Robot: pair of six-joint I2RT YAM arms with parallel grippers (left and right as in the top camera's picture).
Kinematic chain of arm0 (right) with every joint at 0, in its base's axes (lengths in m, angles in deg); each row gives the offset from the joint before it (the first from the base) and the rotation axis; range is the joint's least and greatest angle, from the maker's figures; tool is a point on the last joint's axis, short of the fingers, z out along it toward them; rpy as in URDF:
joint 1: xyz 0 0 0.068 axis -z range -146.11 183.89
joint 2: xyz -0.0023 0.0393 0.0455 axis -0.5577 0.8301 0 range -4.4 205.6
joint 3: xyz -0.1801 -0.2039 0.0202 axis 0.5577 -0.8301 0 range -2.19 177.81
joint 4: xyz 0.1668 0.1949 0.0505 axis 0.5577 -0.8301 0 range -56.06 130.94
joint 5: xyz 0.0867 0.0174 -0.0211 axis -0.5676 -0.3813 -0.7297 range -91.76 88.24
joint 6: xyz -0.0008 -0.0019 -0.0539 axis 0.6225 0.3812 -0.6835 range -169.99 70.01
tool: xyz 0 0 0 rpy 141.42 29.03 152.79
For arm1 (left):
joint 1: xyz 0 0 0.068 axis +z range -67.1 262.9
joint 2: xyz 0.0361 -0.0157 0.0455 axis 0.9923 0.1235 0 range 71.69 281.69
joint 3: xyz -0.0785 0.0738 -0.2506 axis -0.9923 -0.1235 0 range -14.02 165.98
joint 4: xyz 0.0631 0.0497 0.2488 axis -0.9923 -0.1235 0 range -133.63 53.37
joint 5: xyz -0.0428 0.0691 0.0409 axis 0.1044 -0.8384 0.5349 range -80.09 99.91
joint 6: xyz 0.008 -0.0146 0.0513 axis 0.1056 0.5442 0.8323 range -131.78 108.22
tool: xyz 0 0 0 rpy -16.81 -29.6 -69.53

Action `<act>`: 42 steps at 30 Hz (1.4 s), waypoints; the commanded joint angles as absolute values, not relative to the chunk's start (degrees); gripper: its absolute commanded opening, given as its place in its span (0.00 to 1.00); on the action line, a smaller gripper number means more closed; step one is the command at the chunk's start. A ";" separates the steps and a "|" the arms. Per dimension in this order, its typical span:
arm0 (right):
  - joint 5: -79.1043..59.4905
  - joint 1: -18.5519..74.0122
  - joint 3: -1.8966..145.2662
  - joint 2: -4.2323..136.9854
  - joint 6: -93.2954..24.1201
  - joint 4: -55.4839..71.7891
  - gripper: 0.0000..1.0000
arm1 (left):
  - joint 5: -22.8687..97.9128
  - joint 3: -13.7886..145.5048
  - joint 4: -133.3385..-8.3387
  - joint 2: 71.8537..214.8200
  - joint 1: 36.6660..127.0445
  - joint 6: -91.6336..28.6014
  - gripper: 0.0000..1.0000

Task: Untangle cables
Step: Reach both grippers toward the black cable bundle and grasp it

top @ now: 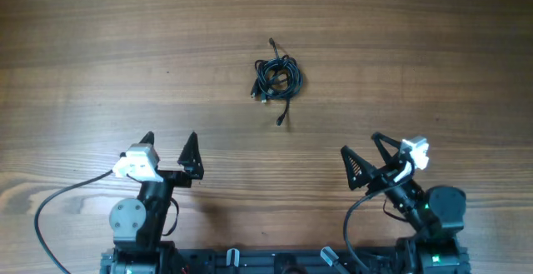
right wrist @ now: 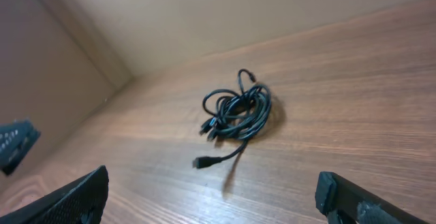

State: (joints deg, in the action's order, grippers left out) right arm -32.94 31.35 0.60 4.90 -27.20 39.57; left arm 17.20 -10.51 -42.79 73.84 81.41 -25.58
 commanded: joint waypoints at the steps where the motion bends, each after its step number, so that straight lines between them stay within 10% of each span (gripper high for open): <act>1: -35.76 31.24 7.09 12.16 -30.94 39.75 1.00 | 21.94 -2.88 -44.23 78.48 81.14 -26.39 1.00; 22: -28.31 31.24 67.19 54.39 -49.58 -9.85 1.00 | 28.32 63.63 -90.21 144.31 81.14 -22.48 1.00; 42: -28.75 31.22 69.71 65.54 -48.01 -9.96 1.00 | 38.83 65.33 -67.13 175.48 68.73 -17.95 0.74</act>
State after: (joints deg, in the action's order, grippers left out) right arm -29.53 31.35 68.57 65.16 -48.29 -9.89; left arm 38.35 64.37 -69.60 171.72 71.75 -20.12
